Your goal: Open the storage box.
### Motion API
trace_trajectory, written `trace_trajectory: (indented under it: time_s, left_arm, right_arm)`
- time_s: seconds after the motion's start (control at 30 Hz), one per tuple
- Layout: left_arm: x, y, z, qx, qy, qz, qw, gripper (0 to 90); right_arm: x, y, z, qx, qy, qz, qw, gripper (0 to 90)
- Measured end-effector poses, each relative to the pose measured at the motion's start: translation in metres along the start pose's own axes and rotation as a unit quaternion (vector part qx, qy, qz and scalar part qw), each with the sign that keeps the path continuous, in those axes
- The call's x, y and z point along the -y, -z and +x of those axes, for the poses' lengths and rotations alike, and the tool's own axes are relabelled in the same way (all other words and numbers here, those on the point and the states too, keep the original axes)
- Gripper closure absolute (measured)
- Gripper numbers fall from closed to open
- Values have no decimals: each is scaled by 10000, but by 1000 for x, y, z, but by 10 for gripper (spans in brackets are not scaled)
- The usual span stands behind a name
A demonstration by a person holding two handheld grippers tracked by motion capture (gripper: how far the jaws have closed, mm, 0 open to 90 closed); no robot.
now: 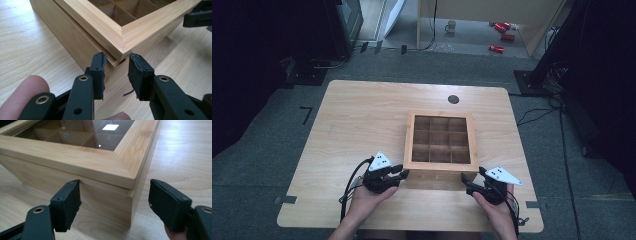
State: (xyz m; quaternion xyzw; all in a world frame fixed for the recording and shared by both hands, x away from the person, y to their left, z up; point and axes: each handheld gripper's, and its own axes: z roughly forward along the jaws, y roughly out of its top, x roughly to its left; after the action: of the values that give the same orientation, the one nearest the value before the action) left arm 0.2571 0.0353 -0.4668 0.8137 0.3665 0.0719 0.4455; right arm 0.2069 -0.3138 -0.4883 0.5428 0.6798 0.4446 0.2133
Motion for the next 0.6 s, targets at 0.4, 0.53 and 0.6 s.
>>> trace_trajectory:
  time_s: [0.4, 0.53, 0.6]
  left_arm:
    - [1, 0, 2, 51, 23, -32, 10000, 636]
    - [3, 1, 3, 8, -23, -63, 10000, 578]
    - [6, 3, 5, -39, -21, -96, 9999, 520]
  right_arm:
    - [-2, 2, 2, 78, 159, -121, 9998, 299]
    - [-2, 2, 3, 87, 216, -129, 9996, 299]
    - [-3, 2, 2, 68, 254, -135, 9996, 296]
